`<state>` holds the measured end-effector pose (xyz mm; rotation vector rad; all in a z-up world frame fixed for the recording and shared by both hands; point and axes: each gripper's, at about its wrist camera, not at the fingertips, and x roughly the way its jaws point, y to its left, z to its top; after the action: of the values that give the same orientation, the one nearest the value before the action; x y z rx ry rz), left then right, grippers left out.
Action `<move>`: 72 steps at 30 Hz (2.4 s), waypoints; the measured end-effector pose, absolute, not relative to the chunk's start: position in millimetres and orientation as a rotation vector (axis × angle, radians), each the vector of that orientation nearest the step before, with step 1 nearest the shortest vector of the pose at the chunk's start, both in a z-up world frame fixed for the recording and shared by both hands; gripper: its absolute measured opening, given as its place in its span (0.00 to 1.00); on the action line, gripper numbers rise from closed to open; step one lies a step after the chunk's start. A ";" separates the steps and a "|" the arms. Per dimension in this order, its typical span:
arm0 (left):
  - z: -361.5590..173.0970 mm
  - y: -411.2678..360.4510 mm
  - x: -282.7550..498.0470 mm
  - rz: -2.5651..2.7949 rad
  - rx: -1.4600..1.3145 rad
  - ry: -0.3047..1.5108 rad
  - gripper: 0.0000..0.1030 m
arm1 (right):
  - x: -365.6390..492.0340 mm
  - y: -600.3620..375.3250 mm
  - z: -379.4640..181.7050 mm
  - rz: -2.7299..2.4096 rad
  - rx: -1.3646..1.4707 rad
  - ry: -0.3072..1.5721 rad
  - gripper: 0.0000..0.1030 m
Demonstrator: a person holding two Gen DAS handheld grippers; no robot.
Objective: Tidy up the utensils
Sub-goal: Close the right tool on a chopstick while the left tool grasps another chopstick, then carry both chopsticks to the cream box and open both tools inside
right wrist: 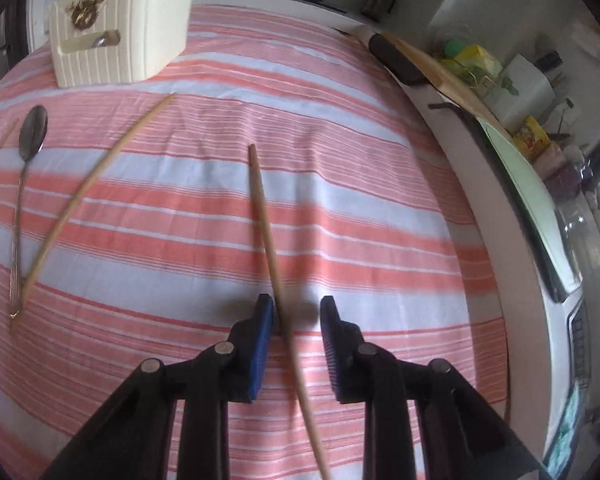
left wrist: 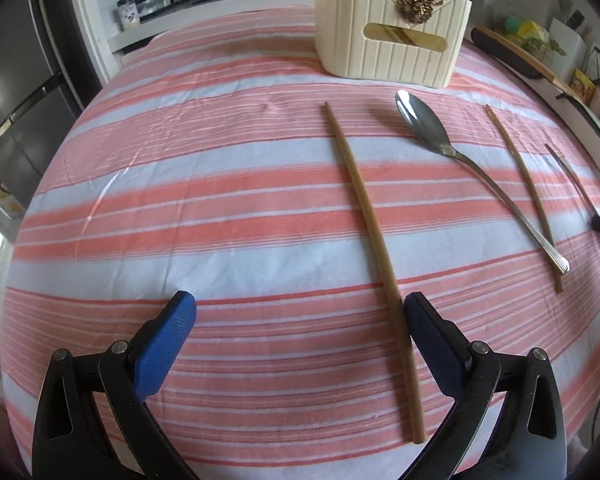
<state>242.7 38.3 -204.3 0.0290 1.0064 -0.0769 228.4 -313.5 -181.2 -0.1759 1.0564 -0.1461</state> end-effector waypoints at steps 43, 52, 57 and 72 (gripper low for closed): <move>-179.3 50.0 276.2 -0.277 0.046 1.072 0.99 | 219.2 -344.0 -178.8 0.228 -0.142 1.229 0.65; -192.5 27.8 345.4 -0.245 0.125 1.163 0.86 | 284.9 -325.1 -172.7 0.302 -0.211 1.258 0.57; -193.5 22.2 373.4 -0.229 0.136 1.181 0.74 | 320.5 -312.7 -179.2 0.323 -0.256 1.293 0.39; -95.6 36.9 316.8 -0.317 0.001 0.848 0.04 | 307.5 -327.2 -86.4 0.319 -0.059 0.950 0.06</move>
<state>316.8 36.9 -95.6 0.0007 0.8475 -0.3174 307.5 -327.2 -86.4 -0.0589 0.9496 0.3190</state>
